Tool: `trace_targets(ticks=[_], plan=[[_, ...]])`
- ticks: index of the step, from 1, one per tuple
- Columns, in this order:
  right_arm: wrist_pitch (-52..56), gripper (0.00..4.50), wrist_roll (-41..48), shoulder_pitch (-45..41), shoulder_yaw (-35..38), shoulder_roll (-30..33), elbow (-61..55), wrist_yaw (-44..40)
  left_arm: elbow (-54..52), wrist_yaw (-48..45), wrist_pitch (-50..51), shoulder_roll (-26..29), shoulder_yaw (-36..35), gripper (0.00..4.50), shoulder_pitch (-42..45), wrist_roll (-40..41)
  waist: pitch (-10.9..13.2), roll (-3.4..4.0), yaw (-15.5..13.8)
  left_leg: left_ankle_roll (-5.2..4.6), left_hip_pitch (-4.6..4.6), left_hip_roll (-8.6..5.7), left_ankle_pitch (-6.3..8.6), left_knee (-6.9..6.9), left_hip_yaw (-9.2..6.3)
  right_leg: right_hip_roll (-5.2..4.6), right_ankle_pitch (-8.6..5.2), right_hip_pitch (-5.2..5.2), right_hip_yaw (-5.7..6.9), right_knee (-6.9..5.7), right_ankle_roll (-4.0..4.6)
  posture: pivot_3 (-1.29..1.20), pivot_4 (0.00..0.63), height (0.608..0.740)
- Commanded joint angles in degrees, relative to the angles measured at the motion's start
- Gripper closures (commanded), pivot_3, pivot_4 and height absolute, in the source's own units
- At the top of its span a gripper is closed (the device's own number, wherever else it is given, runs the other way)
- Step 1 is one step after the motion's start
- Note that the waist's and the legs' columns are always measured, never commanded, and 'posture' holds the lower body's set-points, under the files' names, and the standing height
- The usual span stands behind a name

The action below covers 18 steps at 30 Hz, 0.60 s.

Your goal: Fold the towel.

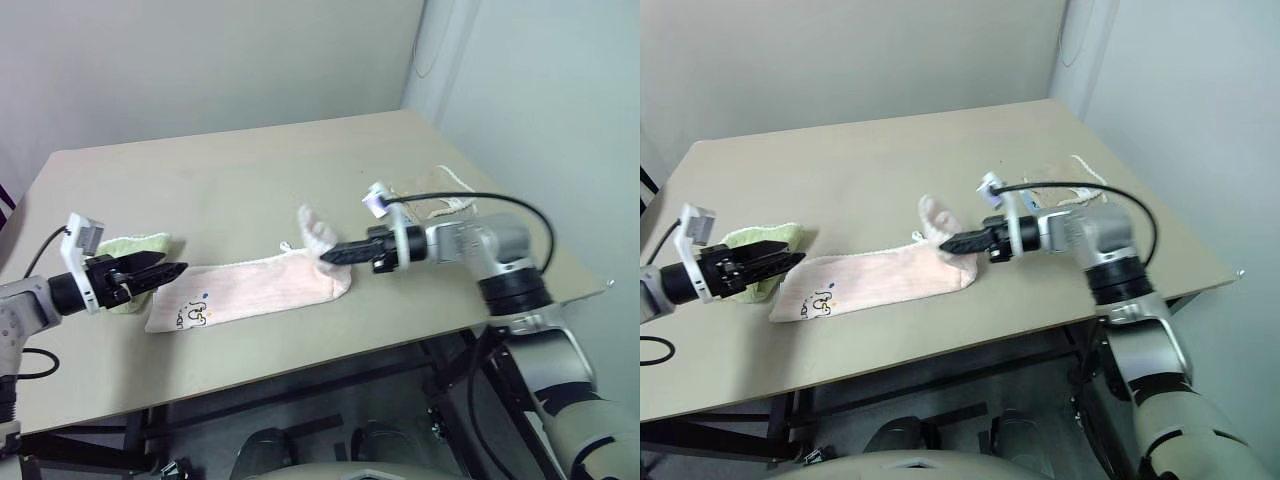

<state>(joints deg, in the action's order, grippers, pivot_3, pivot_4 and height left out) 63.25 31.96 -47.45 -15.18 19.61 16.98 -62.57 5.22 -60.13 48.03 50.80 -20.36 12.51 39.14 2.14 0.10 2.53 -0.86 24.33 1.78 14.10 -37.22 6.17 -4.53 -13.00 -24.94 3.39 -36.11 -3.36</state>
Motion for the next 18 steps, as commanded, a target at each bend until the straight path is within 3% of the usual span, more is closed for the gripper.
trace_targets(ticks=[1, 6, 12, 18], plan=[[-2.9, 4.48, -2.0, -3.0, -0.4, -4.2, 4.2, 1.5, -1.0, -0.2, -1.4, 0.6, 0.1, 0.00, 2.8, -0.1, 0.0, -0.01, -0.1, 0.00, 0.00, 0.00, 0.00, -0.04, 0.02, 0.00, 0.00, 0.02, 0.00, -0.01, 0.00, 0.00, 0.000, 0.740], [-8.1, 4.48, -5.7, -5.5, 0.2, -11.6, 13.7, 5.6, -0.5, -0.4, -1.8, 0.5, 1.5, 0.00, 4.4, -0.7, 0.0, -0.07, 0.0, 0.00, 0.00, -0.03, 0.00, -0.09, 0.08, 0.06, 0.01, 0.04, 0.00, -0.04, -0.02, 0.00, 0.000, 0.740], [-9.9, 4.48, -8.6, -4.7, -1.7, -14.2, 15.6, 5.3, -0.5, -0.8, -2.2, 0.6, 2.3, 0.00, 5.4, -1.1, 0.0, -0.08, 0.0, 0.01, 0.01, -0.01, -0.01, -0.06, 0.10, 0.12, 0.02, 0.03, 0.00, -0.06, -0.04, 0.00, 0.000, 0.740], [-11.9, 2.81, -8.4, -3.5, 0.3, -16.2, 15.5, 3.5, -0.7, -0.9, -2.7, 0.3, 3.1, 0.00, 5.4, -1.4, 0.0, -0.08, 0.1, 0.04, -0.03, 0.03, -0.03, -0.06, 0.10, 0.19, 0.05, 0.03, 0.00, -0.10, -0.09, 0.00, 0.000, 0.740]])
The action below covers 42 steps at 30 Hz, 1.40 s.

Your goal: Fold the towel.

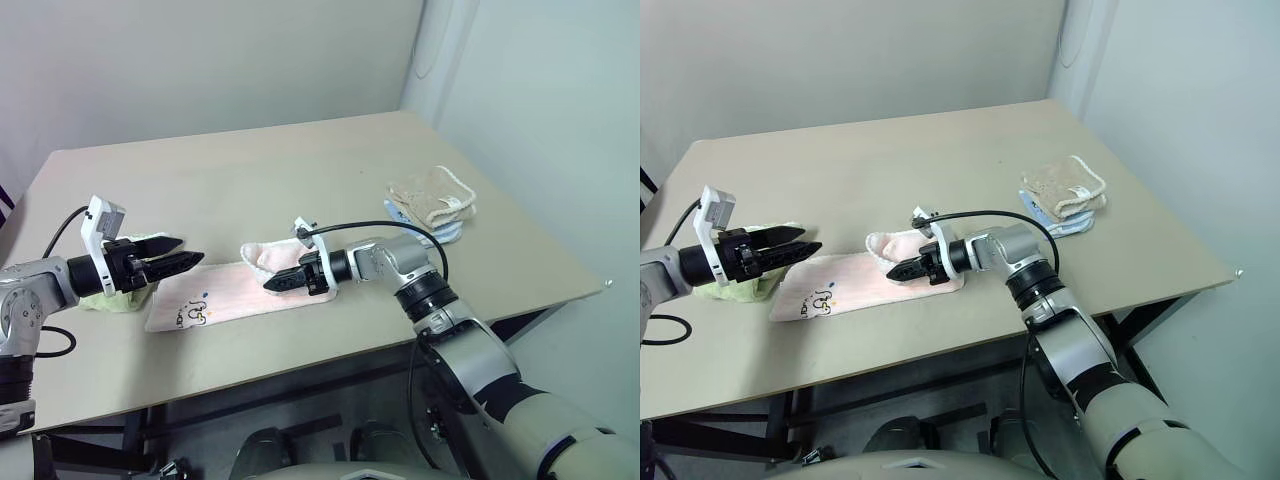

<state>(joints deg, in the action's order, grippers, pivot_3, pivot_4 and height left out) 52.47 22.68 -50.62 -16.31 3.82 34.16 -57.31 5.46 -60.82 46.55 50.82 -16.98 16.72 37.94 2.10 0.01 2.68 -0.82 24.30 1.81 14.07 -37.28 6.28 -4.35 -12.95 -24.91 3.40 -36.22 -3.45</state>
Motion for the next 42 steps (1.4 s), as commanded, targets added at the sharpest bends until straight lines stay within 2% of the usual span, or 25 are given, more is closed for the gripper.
trace_targets(ticks=[1, 4, 7, 8, 9, 11, 13, 16, 23, 24, 27, 31, 35, 37, 42], plan=[[-0.9, 2.45, 1.4, 0.3, 1.2, 0.2, -3.8, -3.1, -1.2, -0.3, -1.2, 0.1, -0.1, 0.00, 1.1, 0.0, 0.0, 0.00, 0.0, -0.01, 0.00, 0.00, -0.01, 0.00, 0.00, 0.01, 0.04, 0.00, 0.00, 0.00, -0.07, 0.00, 0.000, 0.740], [0.4, 1.44, 2.9, 2.0, 1.0, 2.4, -9.9, -6.1, -1.4, -0.5, -1.0, -0.1, 0.1, 0.00, 1.1, 0.3, 0.0, -0.02, -0.2, -0.09, 0.02, 0.00, -0.05, 0.00, -0.01, 0.01, 0.04, 0.00, 0.00, 0.01, -0.08, 0.00, 0.000, 0.740], [0.8, 0.40, 3.4, 2.9, 2.4, 4.0, -12.9, -5.7, -1.4, -0.4, -1.0, -0.4, 0.3, 0.00, 1.1, 0.4, 0.0, -0.04, -0.1, -0.09, 0.00, -0.01, -0.05, -0.03, -0.01, -0.02, 0.02, 0.02, 0.00, 0.02, -0.04, 0.00, 0.000, 0.740], [0.6, 0.06, 5.4, 3.0, 5.9, 5.2, -14.8, -5.6, -2.0, -0.2, -0.9, -1.0, 0.4, 0.00, 1.1, 0.7, 0.0, -0.04, -0.1, -0.01, -0.01, -0.01, 0.00, -0.03, -0.01, -0.02, -0.02, 0.02, 0.00, 0.01, 0.03, 0.00, 0.000, 0.740], [0.5, 0.06, 6.9, 3.2, 8.5, 6.1, -16.3, -5.5, -2.5, 0.0, -0.9, -1.6, 0.6, 0.00, 1.1, 1.0, 0.0, -0.03, -0.2, 0.00, -0.02, -0.01, 0.00, -0.03, -0.01, -0.02, -0.03, 0.03, 0.00, 0.00, 0.06, 0.00, 0.000, 0.740], [-3.3, 0.31, 7.2, 4.1, 11.3, 7.9, -18.8, -4.8, -2.7, 0.9, -1.1, -3.2, 0.8, 0.40, 1.3, 1.0, 0.0, -0.05, -0.4, 0.00, -0.02, -0.02, 0.00, -0.03, -0.01, -0.05, -0.03, 0.05, 0.01, 0.01, 0.06, 0.00, 0.000, 0.740], [-7.3, 0.84, 8.2, 5.6, 13.9, 9.1, -20.8, -5.5, -2.2, 1.9, -2.4, -5.6, 1.4, 0.86, 1.8, 0.3, 0.0, -0.07, -0.3, 0.00, -0.03, -0.03, 0.00, -0.04, -0.01, -0.06, -0.03, 0.08, 0.01, 0.04, 0.05, 0.00, 0.000, 0.740], [-9.8, 1.95, 10.0, 5.1, 17.6, 8.8, -19.0, -5.1, -2.8, 2.5, -3.6, -8.7, 3.1, 1.93, 2.2, -0.2, 0.0, -0.05, -0.2, -0.04, -0.07, -0.02, -0.03, -0.03, -0.01, -0.03, 0.00, 0.12, 0.01, 0.03, -0.01, 0.00, 0.000, 0.740], [-16.3, 4.39, 8.2, 4.9, 17.3, 7.5, -13.3, -4.8, -1.6, 4.5, -5.9, -14.1, 7.7, 4.32, 6.3, -2.6, 0.0, -0.06, -0.1, -0.14, -0.28, 0.05, -0.10, -0.04, -0.02, 0.13, 0.05, 0.28, -0.01, 0.01, -0.08, 0.00, 0.000, 0.740], [-17.3, 4.49, 7.1, 5.1, 16.3, 7.2, -12.4, -4.6, -1.1, 4.8, -7.2, -14.4, 9.1, 4.47, 6.7, -4.4, 0.0, -0.06, -0.1, -0.14, -0.28, 0.05, -0.10, -0.04, -0.01, 0.13, 0.05, 0.28, -0.02, 0.01, -0.08, 0.00, 0.000, 0.740], [-22.3, 4.49, 0.3, 5.5, 11.7, 6.0, -7.6, -1.1, 0.2, 4.5, -12.0, -15.3, 14.3, 4.47, 7.1, -9.8, 0.0, -0.06, -0.1, -0.14, -0.32, 0.04, -0.10, -0.03, -0.01, 0.13, 0.05, 0.33, -0.03, 0.03, -0.08, 0.00, 0.000, 0.740], [-28.3, 4.49, -3.8, 4.9, 10.8, 2.8, 0.1, 2.9, 0.8, 3.2, -13.9, -17.5, 17.2, 4.47, 6.9, -11.0, 0.0, -0.06, -0.1, -0.14, -0.39, 0.05, -0.10, -0.03, 0.01, 0.14, -0.03, 0.37, -0.03, 0.01, 0.06, 0.00, 0.000, 0.740], [-34.7, 4.49, -11.6, 4.4, 6.7, 0.5, 9.6, 8.2, 4.7, 3.6, -16.6, -20.6, 21.1, 4.47, 7.2, -14.8, 0.0, -0.07, -0.2, -0.14, -0.38, 0.04, -0.11, -0.05, 0.02, 0.14, 0.01, 0.39, -0.06, 0.01, -0.01, 0.00, 0.000, 0.740], [-36.4, 4.49, -14.1, 4.4, 5.6, 0.0, 12.1, 10.2, 6.6, 3.4, -17.6, -20.5, 23.3, 4.47, 7.2, -17.5, 0.0, -0.06, -0.1, -0.15, -0.39, 0.03, -0.11, -0.05, 0.02, 0.14, 0.03, 0.40, -0.06, 0.01, -0.04, 0.00, 0.000, 0.740], [-38.6, 4.49, -19.2, 7.6, 1.1, 1.4, 11.6, 8.0, 8.2, -1.0, -21.4, -16.9, 30.9, 4.47, 3.3, -24.2, 0.0, -0.07, 0.0, -0.15, -0.44, 0.05, -0.11, -0.03, 0.02, 0.17, 0.03, 0.40, -0.08, 0.01, -0.05, 0.00, 0.000, 0.740]])
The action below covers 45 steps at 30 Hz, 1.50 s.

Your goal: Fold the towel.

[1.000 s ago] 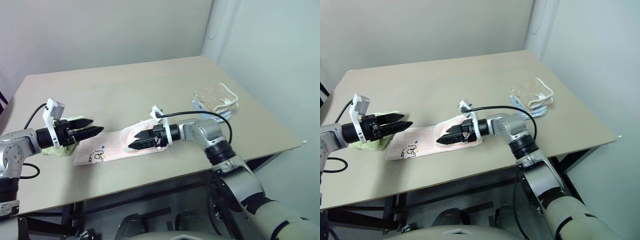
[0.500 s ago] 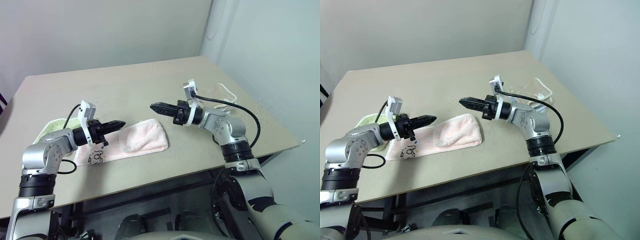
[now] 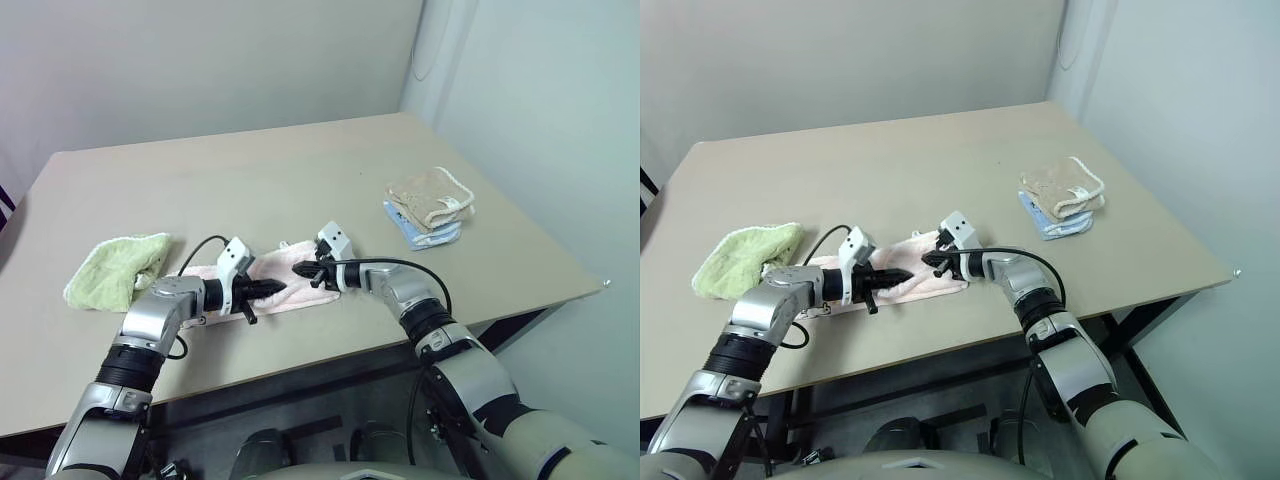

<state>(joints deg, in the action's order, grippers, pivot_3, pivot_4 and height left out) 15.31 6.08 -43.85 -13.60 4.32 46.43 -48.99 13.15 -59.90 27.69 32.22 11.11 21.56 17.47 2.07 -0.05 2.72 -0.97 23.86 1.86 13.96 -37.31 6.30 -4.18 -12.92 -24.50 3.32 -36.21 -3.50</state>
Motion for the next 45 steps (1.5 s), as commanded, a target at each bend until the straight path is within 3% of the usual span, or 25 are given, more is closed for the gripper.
trace_targets(ticks=[1, 3, 6, 13, 18, 26, 34, 42, 45], plan=[[-1.5, 4.49, -2.7, 0.9, -1.4, 0.9, -0.7, -0.2, 1.0, -1.6, -2.6, 1.5, 2.4, 4.47, -1.7, -3.6, 0.0, 0.01, -0.1, 0.00, -0.10, 0.01, 0.00, 0.05, 0.00, 0.00, -0.03, 0.07, 0.00, 0.00, 0.04, 0.00, 0.000, 0.740], [1.0, 4.49, -0.5, 0.5, 0.8, 0.9, -2.0, -1.4, 1.4, -0.8, -1.8, 0.5, 0.3, 4.47, -1.2, -2.0, 0.0, 0.04, -0.1, 0.01, -0.32, 0.03, 0.01, 0.08, 0.00, -0.01, -0.07, 0.27, 0.00, 0.00, 0.11, 0.00, 0.000, 0.740], [9.7, 3.93, 6.2, -0.1, 5.3, 1.8, -8.5, -5.2, -1.2, -1.2, 2.1, 0.3, -3.4, 4.50, -1.1, 2.2, 0.0, 0.04, -0.1, 0.03, -0.42, 0.04, 0.02, 0.04, -0.02, -0.08, -0.08, 0.38, -0.02, 0.00, 0.14, 0.00, 0.000, 0.740], [27.1, 1.51, 16.4, 1.3, 10.7, 6.3, -24.5, -8.1, -11.8, -2.4, 8.9, 4.8, -10.1, 4.50, -4.8, 8.9, 0.0, 0.05, -0.2, 0.11, -0.33, 0.03, 0.06, 0.14, -0.03, -0.29, -0.08, 0.19, -0.03, 0.00, 0.15, 0.00, 0.000, 0.740], [40.6, 0.03, 18.3, -1.7, 11.4, 9.0, -23.0, -5.0, -16.2, 0.3, 15.8, 7.7, -20.3, 4.50, -6.2, 16.3, 0.0, 0.07, -0.1, 0.19, -0.31, 0.02, 0.11, 0.16, -0.04, -0.38, -0.13, 0.08, -0.03, 0.02, 0.24, 0.00, 0.000, 0.740], [48.9, 0.03, 19.7, -4.7, 11.7, 10.7, -15.9, -5.0, -22.0, 3.6, 25.4, 14.3, -34.7, 4.50, -17.5, 23.8, 0.1, 0.09, 0.0, 0.19, -0.31, -0.01, 0.11, 0.35, -0.01, -0.42, -0.16, 0.00, 0.00, 0.08, 0.31, 0.00, 0.000, 0.740], [45.7, 0.03, 16.6, -6.3, 10.0, 8.1, -8.2, -2.5, -22.9, 11.3, 38.7, 10.9, -48.8, 4.50, -27.7, 34.6, 0.1, 0.05, 0.0, 0.21, -0.32, -0.02, 0.13, 0.29, -0.02, -0.50, -0.15, -0.16, 0.03, 0.13, 0.30, 0.00, 0.000, 0.740], [39.7, 0.03, 13.4, -6.4, 7.9, 8.0, -5.4, -4.1, -27.3, 17.4, 35.9, 5.8, -56.5, 4.50, -36.1, 37.0, 0.1, 0.08, -0.1, 0.24, -0.27, -0.02, 0.14, 0.46, -0.02, -0.56, -0.15, -0.31, 0.02, 0.18, 0.33, 0.00, 0.000, 0.740], [37.7, 0.00, 12.0, -6.3, 6.8, 8.0, -4.2, -4.4, -25.9, 18.1, 35.2, 5.5, -57.0, 3.66, -36.9, 36.8, 0.1, 0.07, -0.1, 0.24, -0.26, -0.01, 0.15, 0.48, -0.01, -0.56, -0.12, -0.35, 0.04, 0.19, 0.38, 0.00, 0.000, 0.740]])
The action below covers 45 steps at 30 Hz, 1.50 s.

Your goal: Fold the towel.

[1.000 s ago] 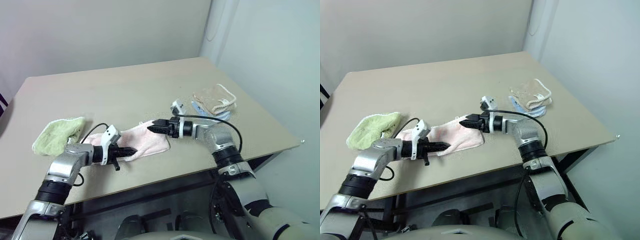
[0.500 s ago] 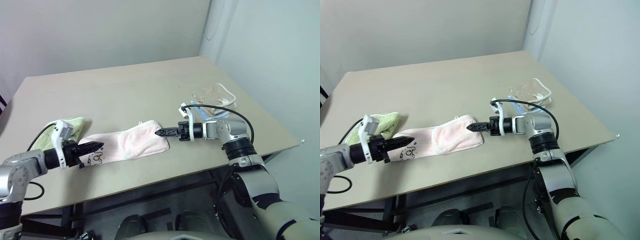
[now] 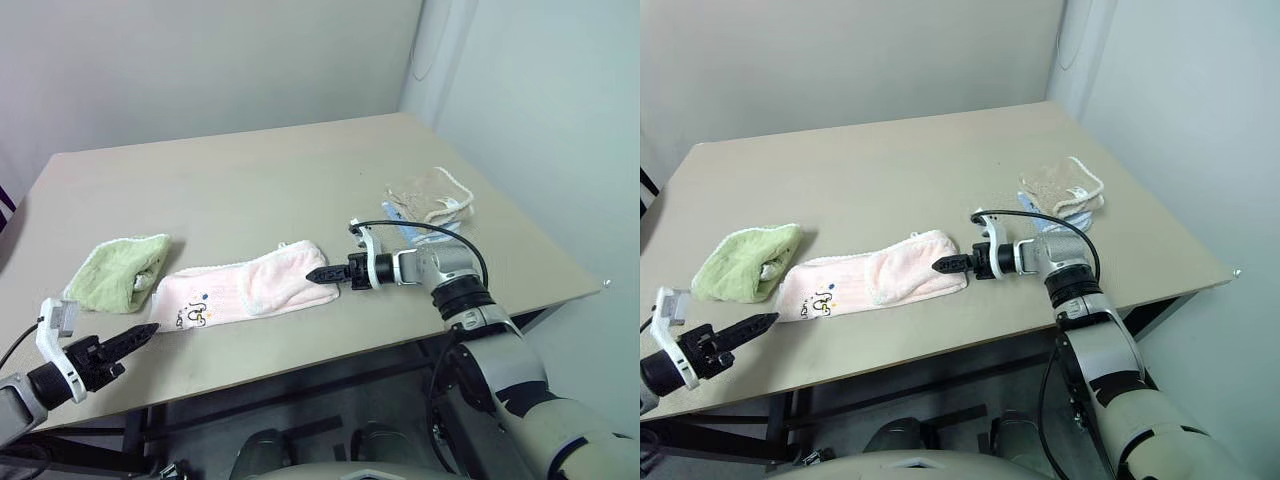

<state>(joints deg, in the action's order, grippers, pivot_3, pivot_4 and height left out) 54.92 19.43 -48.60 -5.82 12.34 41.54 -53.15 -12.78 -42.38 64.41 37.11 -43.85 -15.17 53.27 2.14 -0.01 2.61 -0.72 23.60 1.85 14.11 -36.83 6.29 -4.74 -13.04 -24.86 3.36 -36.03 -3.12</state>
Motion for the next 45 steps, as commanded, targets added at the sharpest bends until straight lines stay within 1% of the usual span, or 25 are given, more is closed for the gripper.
trace_targets(ticks=[1, 2, 5, 7, 8, 9, 10, 11, 17, 20, 22, 26, 29, 32, 38, 39, 40, 41, 44, 45], plan=[[-2.3, 0.00, -1.7, -1.6, -1.1, -0.1, 1.0, -0.3, 0.5, 0.7, -1.7, 0.7, -1.8, 3.37, -0.4, 0.7, 0.0, 0.06, 0.1, 0.00, 0.00, 0.00, 0.00, 0.00, 0.00, 0.00, 0.01, -0.01, 0.01, 0.01, 0.02, 0.00, 0.000, 0.740], [-2.7, 0.00, -2.0, -1.6, -1.3, -0.1, 1.3, -0.4, 1.0, 1.0, -1.7, 0.7, -1.6, 2.95, -0.4, 0.6, 0.0, 0.06, 0.1, 0.00, 0.00, 0.00, 0.00, 0.01, 0.00, -0.01, 0.02, -0.03, 0.02, 0.02, 0.03, 0.00, 0.000, 0.740], [-3.5, 0.00, -2.7, -1.5, -1.4, -0.2, 1.7, -0.1, 4.3, 1.9, -2.0, 0.5, -1.1, 1.96, 0.7, 0.3, 0.0, 0.05, 0.1, 0.00, 0.00, 0.01, 0.00, 0.05, 0.00, 0.00, 0.02, -0.07, 0.05, 0.03, 0.03, 0.00, 0.000, 0.740], [-3.7, 0.00, -2.9, -1.4, -1.4, -0.1, 1.6, -0.1, 5.5, 2.3, -2.4, 0.6, -0.2, 1.19, 1.2, 0.0, 0.0, 0.03, 0.1, 0.01, 0.00, 0.00, 0.00, 0.10, 0.01, 0.00, 0.02, -0.12, 0.05, 0.03, 0.03, 0.00, 0.000, 0.740], [-3.6, 0.00, -2.9, -1.2, -1.4, 0.0, 1.4, 0.0, 6.0, 2.6, -2.4, 0.5, 0.1, 0.93, 1.7, 0.0, 0.0, 0.03, 0.1, 0.01, 0.00, 0.00, 0.00, 0.10, 0.01, 0.00, 0.02, -0.12, 0.05, 0.04, 0.03, 0.00, 0.000, 0.740], [-3.5, 0.00, -3.0, -1.1, -1.3, 0.3, 1.2, 0.0, 6.9, 3.2, -2.4, 0.8, 0.8, 0.52, 2.1, -0.7, 0.0, 0.02, 0.1, 0.01, 0.00, 0.00, 0.01, 0.10, 0.01, -0.01, 0.03, -0.13, 0.06, 0.04, 0.03, 0.00, 0.000, 0.740], [-3.5, 0.00, -3.1, -0.9, -1.3, 0.5, 1.1, 0.1, 7.9, 4.1, -2.3, 1.1, 1.6, 0.22, 2.7, -1.5, 0.0, 0.01, 0.1, 0.01, 0.00, 0.00, 0.01, 0.11, 0.01, -0.02, 0.03, -0.13, 0.06, 0.05, 0.04, 0.00, 0.000, 0.740], [-3.4, 0.00, -3.2, -0.8, -1.2, 0.8, 1.0, 0.2, 9.3, 5.4, -2.2, 1.2, 2.4, 0.03, 3.6, -2.6, 0.0, 0.02, 0.0, 0.01, 0.00, 0.00, 0.01, 0.11, 0.01, -0.03, 0.03, -0.13, 0.06, 0.05, 0.04, 0.00, 0.000, 0.740], [-3.7, 0.00, -3.7, -0.1, -0.5, 1.7, 0.5, 1.3, 15.9, 8.6, 0.9, 1.4, 4.1, 0.03, 9.5, -2.7, 0.0, -0.01, -0.1, 0.01, 0.01, -0.01, 0.01, 0.23, 0.02, -0.15, 0.07, -0.14, 0.24, 0.12, 0.09, 0.00, 0.000, 0.740], [-2.9, 0.00, -3.5, 0.4, 0.1, 1.9, -0.3, 1.9, 19.9, 10.6, 3.9, 2.0, 7.1, 0.03, 13.5, -4.0, -0.1, 0.11, -0.4, 0.01, 0.00, -0.05, 0.01, 0.30, 0.04, -0.36, 0.07, -0.13, 0.49, 0.14, 0.09, 0.00, 0.000, 0.740], [-2.8, 0.00, -3.6, 0.7, 0.4, 2.1, -0.3, 2.7, 21.1, 10.8, 5.6, 1.7, 7.3, 0.03, 15.9, -3.2, -0.1, 0.25, -0.6, 0.01, 0.00, -0.06, 0.01, 0.33, 0.04, -0.43, 0.11, -0.11, 0.58, 0.13, 0.14, 0.00, 0.000, 0.740], [-2.1, 0.00, -3.4, 1.4, 1.0, 2.3, -1.0, 3.9, 22.3, 11.3, 7.8, 1.2, 9.8, 0.03, 18.7, -3.7, -0.1, 0.25, -1.3, 0.01, -0.01, -0.06, 0.01, 0.58, 0.04, -0.59, 0.31, -0.07, 0.96, 0.29, 0.27, 0.00, 0.000, 0.740], [-1.5, 0.00, -3.3, 1.8, 1.7, 2.3, -1.5, 5.2, 22.6, 11.0, 7.8, 0.8, 13.5, 0.03, 19.4, -5.5, -0.2, 0.50, -1.9, 0.01, -0.04, -0.03, 0.00, 0.70, -0.02, -0.84, 0.62, 0.11, 1.68, 0.74, 0.34, 0.00, 0.000, 0.740], [-1.1, 0.00, -3.0, 2.1, 2.6, 2.4, -1.9, 6.1, 23.5, 11.7, 7.7, -0.3, 13.5, 0.03, 21.2, -6.0, -0.3, 0.76, -2.0, 0.01, -0.10, -0.03, 0.01, 0.68, -0.02, -0.87, 0.71, 0.36, 1.81, 0.96, 0.22, 0.00, 0.000, 0.740], [-0.9, 0.00, -2.9, 2.8, 3.7, 2.6, -2.7, 7.5, 24.9, 11.0, 6.6, -1.3, 13.7, 0.03, 24.2, -6.8, -0.2, 0.91, -2.5, 0.01, 0.04, 0.00, 0.01, 0.76, -0.01, -0.90, 0.89, 0.50, 1.99, 1.24, -0.09, 0.00, 0.000, 0.740], [-1.0, 0.00, -3.0, 2.9, 3.7, 2.7, -2.8, 7.7, 25.0, 10.9, 6.6, -1.4, 13.8, 0.42, 24.5, -6.9, -0.3, 1.01, -2.5, 0.01, 0.14, 0.06, 0.01, 0.82, -0.04, -0.86, 1.07, 0.54, 2.10, 1.47, -0.12, 0.00, 0.000, 0.740], [-1.0, 0.00, -3.1, 3.1, 3.9, 2.7, -3.0, 8.0, 25.0, 10.7, 6.5, -1.3, 13.9, 0.63, 24.6, -7.0, -0.3, 1.00, -2.5, 0.01, 0.33, 0.15, 0.01, 0.96, -0.07, -0.79, 1.40, 0.56, 2.22, 1.91, -0.11, 0.00, 0.000, 0.740], [-0.9, 0.00, -3.0, 3.2, 4.0, 2.7, -3.2, 8.1, 25.2, 10.6, 6.4, -1.4, 13.9, 0.94, 24.8, -7.0, -0.3, 1.00, -2.4, 0.01, 0.52, 0.15, 0.01, 1.05, -0.06, -0.80, 1.61, 0.44, 2.31, 2.05, 0.01, 0.00, 0.000, 0.740], [-0.7, 0.00, -2.8, 3.3, 4.5, 2.8, -3.5, 8.6, 25.2, 10.4, 6.3, -1.8, 13.1, 2.00, 25.7, -6.5, -0.3, 1.00, -2.4, 0.01, 0.57, 0.12, 0.00, 0.99, -0.05, -0.82, 1.64, 0.41, 2.42, 2.04, -0.02, 0.00, 0.000, 0.740], [-0.8, 0.00, -2.8, 3.3, 4.6, 2.8, -3.5, 8.8, 25.3, 10.3, 6.0, -1.9, 12.8, 2.28, 25.9, -6.4, -0.3, 0.99, -2.3, 0.01, 0.57, 0.12, 0.00, 0.96, -0.05, -0.82, 1.64, 0.41, 2.46, 2.04, -0.02, 0.00, 0.000, 0.740]])
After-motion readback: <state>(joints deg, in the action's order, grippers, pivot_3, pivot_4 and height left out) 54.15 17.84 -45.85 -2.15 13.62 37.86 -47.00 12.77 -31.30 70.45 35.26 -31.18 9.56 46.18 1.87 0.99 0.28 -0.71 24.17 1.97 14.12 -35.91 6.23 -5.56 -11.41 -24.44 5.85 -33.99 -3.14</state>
